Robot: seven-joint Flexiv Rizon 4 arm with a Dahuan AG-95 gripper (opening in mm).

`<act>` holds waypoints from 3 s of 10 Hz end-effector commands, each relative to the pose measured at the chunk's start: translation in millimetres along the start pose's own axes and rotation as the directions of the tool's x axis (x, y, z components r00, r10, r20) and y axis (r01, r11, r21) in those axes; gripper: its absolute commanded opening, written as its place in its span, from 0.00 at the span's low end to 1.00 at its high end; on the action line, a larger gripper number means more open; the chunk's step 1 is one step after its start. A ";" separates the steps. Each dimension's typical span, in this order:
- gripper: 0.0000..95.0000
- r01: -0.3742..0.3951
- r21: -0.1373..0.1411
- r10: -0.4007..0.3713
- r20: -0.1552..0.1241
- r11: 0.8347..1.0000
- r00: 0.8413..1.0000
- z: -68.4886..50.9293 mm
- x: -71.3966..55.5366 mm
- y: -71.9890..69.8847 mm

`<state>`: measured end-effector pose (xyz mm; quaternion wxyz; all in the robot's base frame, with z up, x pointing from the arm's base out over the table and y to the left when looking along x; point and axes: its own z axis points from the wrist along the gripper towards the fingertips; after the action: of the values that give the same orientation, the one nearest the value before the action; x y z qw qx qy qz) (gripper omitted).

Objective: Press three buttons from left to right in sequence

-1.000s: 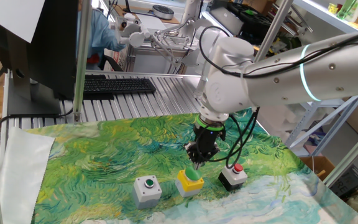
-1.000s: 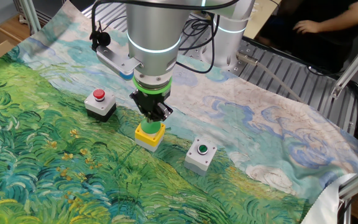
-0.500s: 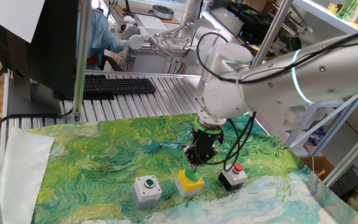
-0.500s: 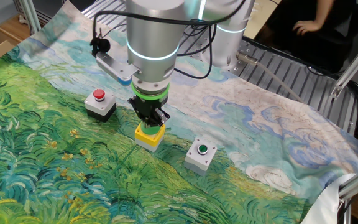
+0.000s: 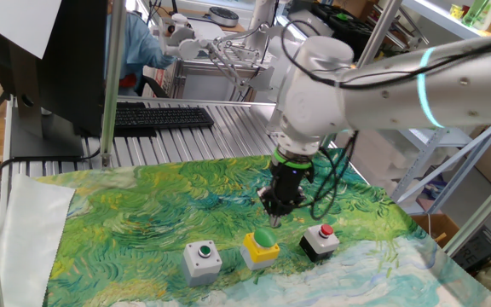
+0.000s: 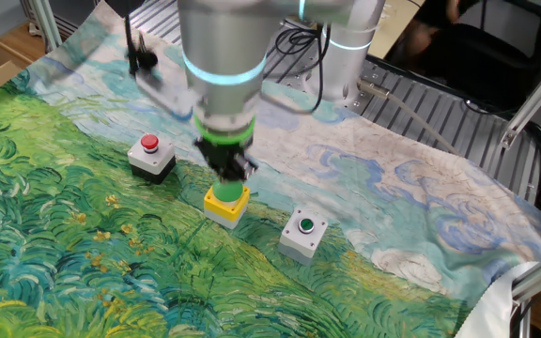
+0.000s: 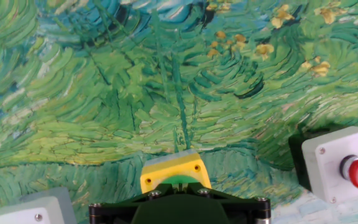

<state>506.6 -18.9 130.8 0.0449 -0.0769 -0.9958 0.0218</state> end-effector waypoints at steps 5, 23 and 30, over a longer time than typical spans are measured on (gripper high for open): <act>0.00 0.043 0.000 -0.043 0.004 0.999 0.999 7.9 18.1 -2.1; 0.00 0.137 -0.004 -0.137 0.012 0.991 0.991 10.0 22.4 -3.0; 0.00 0.222 -0.002 -0.222 0.027 0.975 0.975 10.0 22.4 -3.0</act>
<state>482.4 -18.9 122.8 0.0326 0.0258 -0.9990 0.0179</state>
